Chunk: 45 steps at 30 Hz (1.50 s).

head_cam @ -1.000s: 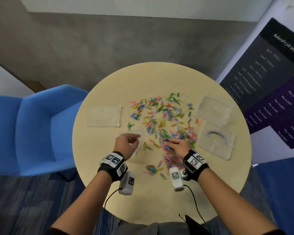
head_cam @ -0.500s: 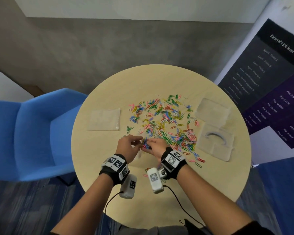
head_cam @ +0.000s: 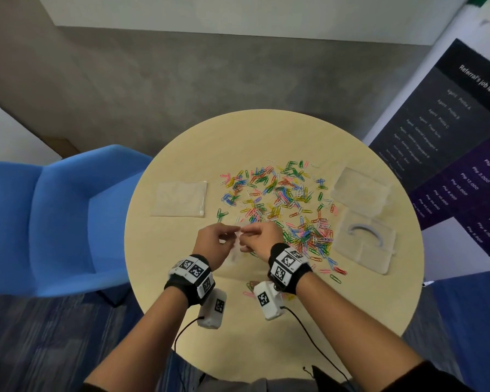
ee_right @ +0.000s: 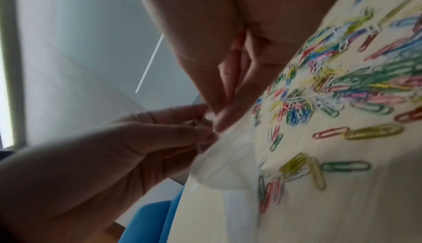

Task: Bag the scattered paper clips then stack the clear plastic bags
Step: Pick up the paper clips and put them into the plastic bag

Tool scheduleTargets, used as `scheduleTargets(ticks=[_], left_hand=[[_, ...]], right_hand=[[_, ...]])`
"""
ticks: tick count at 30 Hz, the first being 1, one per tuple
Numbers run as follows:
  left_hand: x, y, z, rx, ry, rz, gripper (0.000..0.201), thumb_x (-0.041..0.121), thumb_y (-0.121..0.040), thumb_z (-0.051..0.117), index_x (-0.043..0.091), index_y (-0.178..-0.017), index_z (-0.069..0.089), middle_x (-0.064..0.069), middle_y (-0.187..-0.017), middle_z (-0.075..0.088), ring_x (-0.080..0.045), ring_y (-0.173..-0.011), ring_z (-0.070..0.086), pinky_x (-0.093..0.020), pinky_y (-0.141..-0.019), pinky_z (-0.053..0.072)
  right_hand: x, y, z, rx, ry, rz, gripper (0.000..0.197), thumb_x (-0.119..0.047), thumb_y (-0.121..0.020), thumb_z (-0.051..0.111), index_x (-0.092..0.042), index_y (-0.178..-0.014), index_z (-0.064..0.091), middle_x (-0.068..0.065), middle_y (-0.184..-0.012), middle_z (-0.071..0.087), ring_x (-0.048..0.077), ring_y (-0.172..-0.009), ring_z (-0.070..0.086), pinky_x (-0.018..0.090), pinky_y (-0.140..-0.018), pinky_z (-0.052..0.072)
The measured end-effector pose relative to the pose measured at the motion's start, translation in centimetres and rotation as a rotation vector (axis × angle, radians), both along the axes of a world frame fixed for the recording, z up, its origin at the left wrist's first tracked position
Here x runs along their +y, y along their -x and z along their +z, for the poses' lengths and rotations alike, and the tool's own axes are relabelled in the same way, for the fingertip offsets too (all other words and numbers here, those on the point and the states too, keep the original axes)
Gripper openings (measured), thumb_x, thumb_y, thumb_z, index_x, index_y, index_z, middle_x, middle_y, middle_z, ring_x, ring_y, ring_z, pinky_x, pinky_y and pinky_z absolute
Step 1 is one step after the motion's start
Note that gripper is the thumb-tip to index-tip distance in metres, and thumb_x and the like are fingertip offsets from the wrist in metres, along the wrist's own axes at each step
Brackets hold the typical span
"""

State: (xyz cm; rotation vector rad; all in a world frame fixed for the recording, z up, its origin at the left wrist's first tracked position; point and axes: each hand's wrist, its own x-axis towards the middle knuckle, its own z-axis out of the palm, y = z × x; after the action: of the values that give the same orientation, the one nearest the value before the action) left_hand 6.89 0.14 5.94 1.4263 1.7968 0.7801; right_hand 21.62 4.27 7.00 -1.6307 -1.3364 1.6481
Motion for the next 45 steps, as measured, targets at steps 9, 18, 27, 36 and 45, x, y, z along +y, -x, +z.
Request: scheduleTargets(ticks=[9, 18, 27, 36, 45], left_hand=[[-0.7, 3.9, -0.4, -0.046, 0.005, 0.181, 0.029, -0.001, -0.084, 0.065, 0.014, -0.108, 0.074, -0.002, -0.086, 0.072, -0.016, -0.075, 0.069, -0.024, -0.081, 0.053], [-2.3, 5.3, -1.3, -0.063, 0.045, 0.205, 0.027, 0.004, -0.084, 0.066, 0.015, -0.107, 0.075, -0.005, -0.087, 0.075, -0.015, -0.078, 0.070, -0.027, -0.084, 0.054], [-2.8, 3.9, -1.2, -0.061, 0.043, 0.125, 0.026, 0.005, -0.084, 0.067, 0.015, -0.106, 0.075, -0.006, -0.090, 0.075, -0.017, -0.079, 0.070, -0.029, -0.085, 0.055], [-2.1, 1.1, -0.1, -0.132, 0.060, 0.070, 0.025, 0.006, -0.085, 0.066, 0.015, -0.107, 0.075, -0.007, -0.087, 0.075, -0.019, -0.079, 0.071, -0.029, -0.084, 0.055], [-1.0, -2.6, 0.4, -0.148, 0.030, 0.018, 0.027, 0.004, -0.084, 0.066, 0.014, -0.108, 0.074, -0.004, -0.085, 0.074, -0.012, -0.070, 0.071, -0.026, -0.078, 0.056]], right_hand=[[-8.3, -6.6, -7.6, -0.718, -0.934, 1.391, 0.044, -0.015, -0.091, 0.050, -0.008, -0.134, 0.050, 0.015, -0.144, 0.048, 0.032, -0.130, 0.047, 0.050, -0.104, 0.043], [-6.0, -10.3, -9.1, -1.078, -0.745, 1.130, 0.058, -0.050, -0.086, 0.053, -0.021, -0.135, 0.053, 0.010, -0.144, 0.049, 0.041, -0.127, 0.050, 0.062, -0.095, 0.044], [-4.5, -10.0, -8.0, -0.991, -0.679, 0.967, 0.020, 0.002, -0.086, 0.056, 0.000, -0.104, 0.066, 0.016, -0.111, 0.059, 0.033, -0.099, 0.058, 0.039, -0.079, 0.051], [-3.4, -10.5, -3.1, 0.112, 0.122, -0.482, 0.027, 0.004, -0.082, 0.070, 0.003, -0.109, 0.067, 0.016, -0.101, 0.072, 0.021, -0.081, 0.072, 0.021, -0.074, 0.059], [-2.5, -3.6, 0.8, 0.667, 0.331, -0.475, 0.016, 0.013, -0.086, 0.058, 0.010, -0.101, 0.062, 0.017, -0.084, 0.073, 0.020, -0.073, 0.073, 0.023, -0.070, 0.060]])
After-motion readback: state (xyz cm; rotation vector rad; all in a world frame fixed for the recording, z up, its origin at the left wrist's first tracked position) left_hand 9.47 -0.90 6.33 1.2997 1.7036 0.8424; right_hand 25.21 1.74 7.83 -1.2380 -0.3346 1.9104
